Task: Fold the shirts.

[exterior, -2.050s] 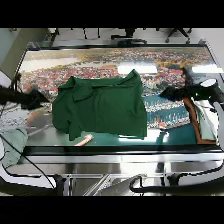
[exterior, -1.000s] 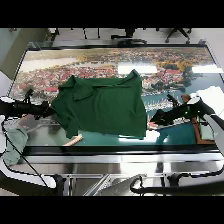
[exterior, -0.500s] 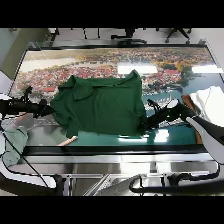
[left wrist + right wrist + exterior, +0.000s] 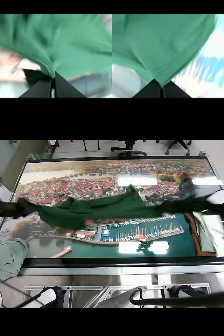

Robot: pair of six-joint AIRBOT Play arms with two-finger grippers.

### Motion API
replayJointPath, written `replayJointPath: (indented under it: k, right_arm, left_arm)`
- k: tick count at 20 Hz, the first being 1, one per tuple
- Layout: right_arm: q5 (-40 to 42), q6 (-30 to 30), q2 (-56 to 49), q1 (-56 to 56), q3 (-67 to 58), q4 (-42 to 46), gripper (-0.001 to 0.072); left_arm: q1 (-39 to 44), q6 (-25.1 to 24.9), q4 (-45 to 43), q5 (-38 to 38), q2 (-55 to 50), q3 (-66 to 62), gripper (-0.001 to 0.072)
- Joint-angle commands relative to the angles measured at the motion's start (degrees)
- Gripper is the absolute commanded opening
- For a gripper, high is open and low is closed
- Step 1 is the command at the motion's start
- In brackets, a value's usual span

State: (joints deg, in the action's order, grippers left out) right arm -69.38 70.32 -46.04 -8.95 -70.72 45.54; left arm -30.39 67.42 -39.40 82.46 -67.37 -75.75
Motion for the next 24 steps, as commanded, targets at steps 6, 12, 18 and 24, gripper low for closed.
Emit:
replayJointPath:
  k: [6,12,18,24]
  right_arm:
    - [2.97,-1.31,8.22,-11.34,-32.46,-0.33,0.0019]
    - [-0.09,-3.13,2.45,-11.26,-33.22,0.70,0.0019]
    - [-2.60,-10.45,-17.77,-7.85,-21.90,-5.66,0.0019]
    - [8.81,-14.78,-40.50,-6.67,-20.41,-8.96,0.0019]
  left_arm:
    - [-11.02,0.98,13.68,-4.22,23.06,-24.44,0.0015]
    - [-10.25,5.46,4.85,3.21,16.57,-33.68,0.0016]
    - [12.98,2.71,-7.69,-2.49,0.63,-14.32,0.0015]
    - [19.91,5.95,-14.82,-15.15,-29.59,-16.57,0.0015]
